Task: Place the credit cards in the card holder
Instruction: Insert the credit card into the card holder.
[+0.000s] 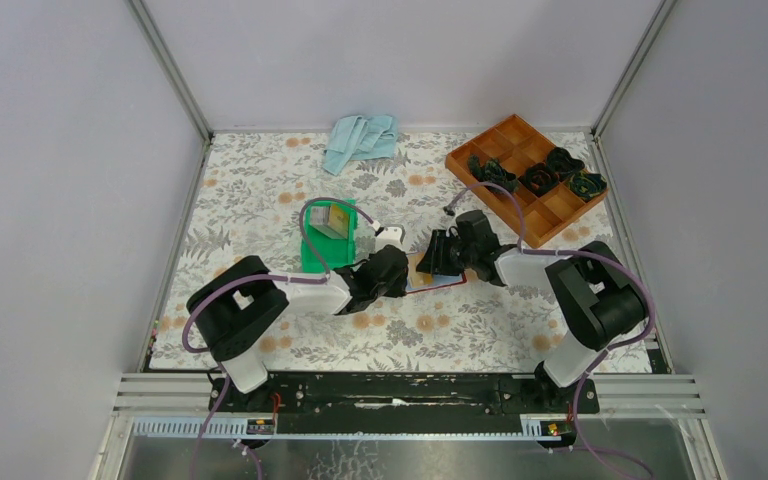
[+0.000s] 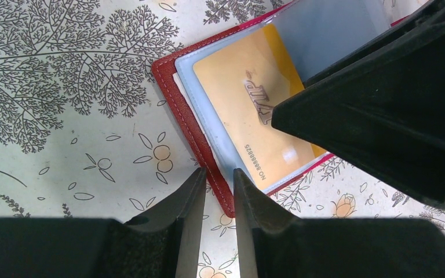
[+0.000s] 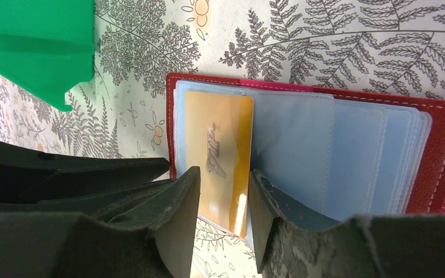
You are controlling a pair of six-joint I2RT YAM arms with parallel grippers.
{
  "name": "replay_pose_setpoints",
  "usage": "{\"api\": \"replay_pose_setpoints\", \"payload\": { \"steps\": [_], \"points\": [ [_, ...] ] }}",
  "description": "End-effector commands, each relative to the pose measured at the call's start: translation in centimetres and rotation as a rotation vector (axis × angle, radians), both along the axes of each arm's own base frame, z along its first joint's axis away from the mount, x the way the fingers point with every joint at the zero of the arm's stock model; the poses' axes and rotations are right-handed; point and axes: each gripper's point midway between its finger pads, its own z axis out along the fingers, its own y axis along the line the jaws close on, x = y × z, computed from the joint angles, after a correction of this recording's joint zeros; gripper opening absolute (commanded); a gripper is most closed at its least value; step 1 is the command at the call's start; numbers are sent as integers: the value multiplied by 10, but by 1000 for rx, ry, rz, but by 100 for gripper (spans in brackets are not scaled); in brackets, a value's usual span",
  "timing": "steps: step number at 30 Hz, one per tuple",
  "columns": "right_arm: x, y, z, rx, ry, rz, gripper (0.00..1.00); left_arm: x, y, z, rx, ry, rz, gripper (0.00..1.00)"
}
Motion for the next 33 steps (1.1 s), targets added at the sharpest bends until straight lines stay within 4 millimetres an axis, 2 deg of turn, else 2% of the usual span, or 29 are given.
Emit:
{"api": "replay_pose_setpoints", "payload": {
  "steps": [1,27,33],
  "points": [
    [-6,10,-5,-13,18,27,43,0,-13,9,-45,-18,-28,30],
    [-22,24,-9,12,64,63,45,2,-21,22,-70,-32,-34,31],
    [-21,22,-3,-5,36,57,46,2,-16,27,-55,-46,-26,31]
  ]
}}
